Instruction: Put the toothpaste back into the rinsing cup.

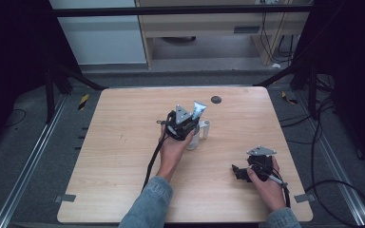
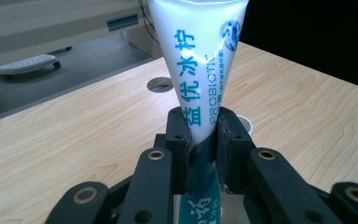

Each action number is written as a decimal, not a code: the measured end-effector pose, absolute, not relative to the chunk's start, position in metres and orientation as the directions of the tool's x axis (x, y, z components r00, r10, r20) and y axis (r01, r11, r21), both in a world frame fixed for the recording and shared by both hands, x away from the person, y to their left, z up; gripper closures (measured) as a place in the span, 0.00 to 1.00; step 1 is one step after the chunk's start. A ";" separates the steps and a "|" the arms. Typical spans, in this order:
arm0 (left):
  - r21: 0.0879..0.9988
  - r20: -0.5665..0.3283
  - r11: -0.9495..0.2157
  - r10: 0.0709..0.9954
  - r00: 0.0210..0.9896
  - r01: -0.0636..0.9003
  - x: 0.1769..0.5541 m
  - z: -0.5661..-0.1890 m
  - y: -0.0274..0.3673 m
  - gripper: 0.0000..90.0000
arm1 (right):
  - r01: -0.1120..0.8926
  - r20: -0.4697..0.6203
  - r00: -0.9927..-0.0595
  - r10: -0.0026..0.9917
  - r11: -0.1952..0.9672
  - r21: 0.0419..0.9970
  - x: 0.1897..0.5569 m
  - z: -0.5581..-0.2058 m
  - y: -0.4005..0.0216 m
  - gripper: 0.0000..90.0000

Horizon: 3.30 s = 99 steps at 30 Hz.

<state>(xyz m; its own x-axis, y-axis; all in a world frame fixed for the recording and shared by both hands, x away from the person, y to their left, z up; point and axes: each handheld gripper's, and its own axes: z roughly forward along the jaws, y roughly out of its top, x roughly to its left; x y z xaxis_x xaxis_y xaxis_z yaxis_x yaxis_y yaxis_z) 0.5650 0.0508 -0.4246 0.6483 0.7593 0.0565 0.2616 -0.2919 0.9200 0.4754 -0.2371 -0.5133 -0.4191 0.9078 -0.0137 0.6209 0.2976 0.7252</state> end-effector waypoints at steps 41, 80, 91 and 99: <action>0.915 0.125 -0.340 0.752 0.647 0.219 0.553 -0.413 0.051 0.47 | 0.621 -0.014 -0.419 0.908 0.298 0.725 0.475 -0.513 -0.237 0.01; 0.835 0.124 -0.456 0.701 0.702 0.308 0.516 -0.396 0.058 0.08 | 0.621 -0.014 -0.419 0.908 0.298 0.725 0.475 -0.513 -0.237 0.00; 0.780 0.125 -0.494 0.725 0.678 0.385 0.502 -0.406 0.083 0.07 | 0.620 -0.015 -0.420 0.907 0.299 0.726 0.475 -0.513 -0.237 0.00; 0.781 0.111 -0.465 0.760 0.641 0.417 0.495 -0.418 0.111 0.08 | 0.622 -0.013 -0.419 0.908 0.297 0.725 0.475 -0.513 -0.237 0.00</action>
